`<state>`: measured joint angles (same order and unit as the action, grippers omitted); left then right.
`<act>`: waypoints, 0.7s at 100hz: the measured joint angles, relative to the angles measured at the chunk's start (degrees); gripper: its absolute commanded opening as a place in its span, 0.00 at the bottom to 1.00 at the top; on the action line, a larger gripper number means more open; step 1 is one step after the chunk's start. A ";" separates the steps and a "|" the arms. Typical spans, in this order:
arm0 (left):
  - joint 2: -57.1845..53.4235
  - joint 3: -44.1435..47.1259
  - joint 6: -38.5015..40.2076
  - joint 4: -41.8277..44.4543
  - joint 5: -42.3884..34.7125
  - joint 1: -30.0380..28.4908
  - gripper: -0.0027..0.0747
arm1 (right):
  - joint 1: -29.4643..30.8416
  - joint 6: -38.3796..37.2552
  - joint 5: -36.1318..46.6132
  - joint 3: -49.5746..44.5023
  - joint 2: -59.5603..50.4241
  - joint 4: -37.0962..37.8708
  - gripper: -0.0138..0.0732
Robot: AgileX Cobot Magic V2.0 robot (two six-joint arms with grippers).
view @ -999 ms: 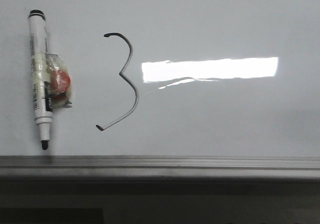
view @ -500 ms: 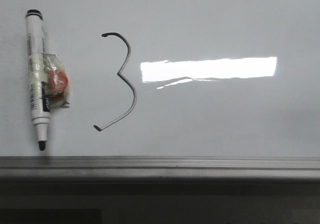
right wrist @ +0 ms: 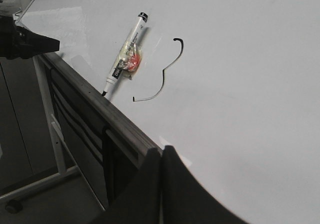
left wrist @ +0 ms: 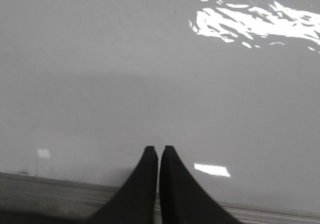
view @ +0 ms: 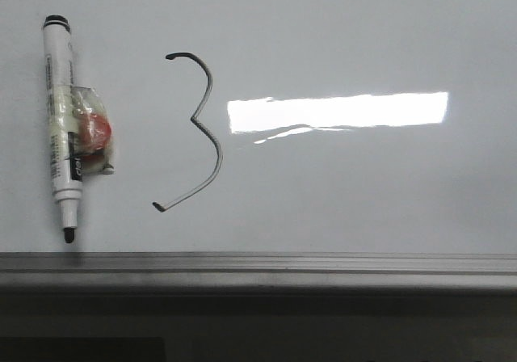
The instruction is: Write number 3 on whiteboard
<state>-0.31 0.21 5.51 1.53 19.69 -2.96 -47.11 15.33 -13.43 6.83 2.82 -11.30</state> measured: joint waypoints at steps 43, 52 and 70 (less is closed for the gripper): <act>0.00 0.00 0.09 0.00 0.00 0.00 0.01 | 0.00 0.00 0.00 0.00 0.00 0.00 0.10; 0.00 0.00 0.09 0.00 0.00 0.00 0.01 | 0.00 0.00 1.22 0.00 0.00 0.00 0.10; 0.00 0.00 0.13 -0.09 0.09 0.00 0.01 | 2.73 -3.58 4.04 0.00 0.00 3.06 0.10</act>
<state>-0.31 0.21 5.63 1.44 19.79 -2.96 -44.38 11.74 -9.39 6.83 2.82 -8.24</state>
